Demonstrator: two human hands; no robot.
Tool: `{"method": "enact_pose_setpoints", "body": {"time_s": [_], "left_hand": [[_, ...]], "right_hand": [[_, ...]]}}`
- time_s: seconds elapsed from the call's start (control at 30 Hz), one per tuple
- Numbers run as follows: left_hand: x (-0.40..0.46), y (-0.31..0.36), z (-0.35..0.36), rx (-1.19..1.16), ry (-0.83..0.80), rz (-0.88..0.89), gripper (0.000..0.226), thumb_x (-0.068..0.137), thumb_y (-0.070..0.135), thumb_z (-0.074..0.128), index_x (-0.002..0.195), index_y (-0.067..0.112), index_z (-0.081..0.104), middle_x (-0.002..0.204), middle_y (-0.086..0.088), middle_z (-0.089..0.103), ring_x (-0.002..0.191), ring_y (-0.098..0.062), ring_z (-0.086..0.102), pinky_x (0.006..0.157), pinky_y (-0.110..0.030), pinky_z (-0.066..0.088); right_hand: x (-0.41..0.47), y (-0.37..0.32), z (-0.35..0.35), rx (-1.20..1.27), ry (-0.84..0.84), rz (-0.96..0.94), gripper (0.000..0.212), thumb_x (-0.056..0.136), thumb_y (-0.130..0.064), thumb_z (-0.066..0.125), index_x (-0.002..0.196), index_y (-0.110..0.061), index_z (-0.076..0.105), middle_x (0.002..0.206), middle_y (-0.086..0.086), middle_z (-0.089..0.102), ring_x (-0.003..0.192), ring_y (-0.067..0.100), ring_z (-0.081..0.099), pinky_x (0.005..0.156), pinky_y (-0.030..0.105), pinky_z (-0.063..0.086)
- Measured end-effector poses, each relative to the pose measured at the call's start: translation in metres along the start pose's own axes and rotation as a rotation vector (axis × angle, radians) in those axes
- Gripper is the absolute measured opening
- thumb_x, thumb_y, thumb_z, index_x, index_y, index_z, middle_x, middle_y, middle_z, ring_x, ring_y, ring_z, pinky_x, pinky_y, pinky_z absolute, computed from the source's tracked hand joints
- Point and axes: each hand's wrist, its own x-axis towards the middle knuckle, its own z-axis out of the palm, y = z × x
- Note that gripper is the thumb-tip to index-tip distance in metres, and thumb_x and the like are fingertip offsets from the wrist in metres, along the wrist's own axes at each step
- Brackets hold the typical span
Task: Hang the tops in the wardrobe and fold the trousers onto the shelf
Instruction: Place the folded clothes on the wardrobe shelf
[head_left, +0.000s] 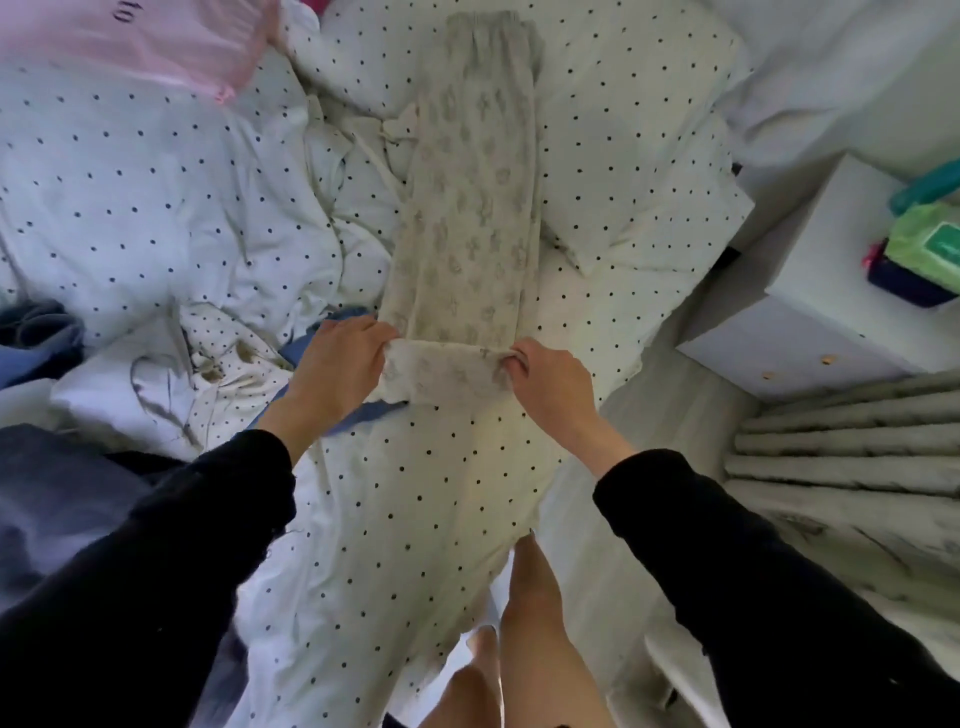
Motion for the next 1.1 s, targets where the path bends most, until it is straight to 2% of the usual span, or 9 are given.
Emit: {"method": "enact_pose_setpoints", "body": {"time_s": [0.23,0.4,0.53,0.6,0.7,0.77,0.83,0.93,1.1], "left_hand": [[0.097,-0.015,0.030,0.090,0.090,-0.139,0.041,0.078,-0.013,0.052,0.114,0.003,0.061,0.104,-0.019,0.063,0.098,-0.038,0.057,0.084,-0.044,0.036],[0.084,-0.006,0.065,0.108,0.064,-0.114,0.058,0.064,-0.020,0.058,0.117,0.001,0.057,0.111,-0.023,0.061,0.099,-0.041,0.060,0.081,-0.049,0.047],[0.025,-0.010,0.094,0.093,-0.075,-0.041,0.061,0.063,-0.010,0.056,0.120,0.011,0.048,0.118,-0.016,0.061,0.108,-0.035,0.058,0.088,-0.044,0.044],[0.004,-0.014,0.104,0.153,-0.145,-0.017,0.065,0.068,-0.006,0.065,0.128,0.011,0.047,0.130,-0.015,0.056,0.124,-0.030,0.046,0.101,-0.045,0.034],[0.003,-0.020,0.110,0.248,-0.161,0.018,0.070,0.071,-0.002,0.069,0.134,0.009,0.042,0.138,-0.017,0.049,0.131,-0.028,0.037,0.113,-0.043,0.012],[0.014,-0.021,0.114,0.295,-0.152,0.060,0.070,0.068,-0.001,0.071,0.133,0.006,0.044,0.136,-0.019,0.051,0.128,-0.032,0.045,0.114,-0.044,0.010],[0.024,-0.021,0.116,0.336,-0.138,0.104,0.063,0.065,-0.002,0.070,0.124,0.002,0.051,0.125,-0.021,0.059,0.116,-0.034,0.057,0.111,-0.048,0.025],[0.034,-0.018,0.110,0.381,-0.103,0.166,0.042,0.066,-0.002,0.065,0.108,0.000,0.065,0.107,-0.019,0.068,0.098,-0.033,0.067,0.097,-0.051,0.043],[0.025,-0.014,0.091,0.292,-0.120,0.162,0.043,0.050,-0.008,0.077,0.091,0.002,0.071,0.091,-0.015,0.072,0.081,-0.030,0.070,0.072,-0.037,0.055]], "right_hand": [[0.109,0.022,0.001,0.077,-0.001,0.083,0.027,0.100,-0.026,0.042,0.110,-0.008,0.058,0.091,0.013,0.067,0.082,0.031,0.061,0.062,0.033,0.042],[0.132,0.033,0.021,-0.076,0.002,0.129,0.041,0.097,-0.021,0.040,0.137,-0.014,0.041,0.131,0.008,0.051,0.118,0.028,0.045,0.094,0.038,0.035],[0.091,0.034,0.053,-0.217,0.111,-0.064,0.035,0.082,-0.021,0.035,0.102,-0.013,0.064,0.101,0.004,0.064,0.090,0.026,0.061,0.081,0.037,0.043],[0.065,0.038,0.074,-0.222,0.057,-0.169,0.032,0.080,-0.026,0.045,0.104,-0.012,0.061,0.101,0.004,0.064,0.090,0.025,0.062,0.084,0.038,0.042],[0.041,0.045,0.097,-0.307,-0.123,-0.216,0.074,0.066,-0.039,0.073,0.127,-0.010,0.043,0.125,0.009,0.059,0.115,0.030,0.057,0.097,0.050,0.043],[0.039,0.050,0.107,-0.403,-0.208,-0.185,0.098,0.058,-0.043,0.081,0.137,-0.009,0.033,0.139,0.012,0.049,0.127,0.031,0.048,0.102,0.054,0.036],[0.045,0.053,0.115,-0.447,-0.227,-0.145,0.102,0.059,-0.039,0.083,0.141,-0.008,0.031,0.145,0.014,0.043,0.132,0.032,0.043,0.106,0.055,0.031],[0.057,0.053,0.117,-0.530,-0.184,-0.135,0.081,0.067,-0.031,0.080,0.137,-0.007,0.046,0.143,0.012,0.046,0.131,0.031,0.045,0.106,0.054,0.031],[0.055,0.050,0.105,-0.533,-0.134,-0.188,0.061,0.066,-0.021,0.081,0.122,-0.010,0.062,0.128,0.007,0.061,0.126,0.026,0.051,0.104,0.054,0.036]]}}
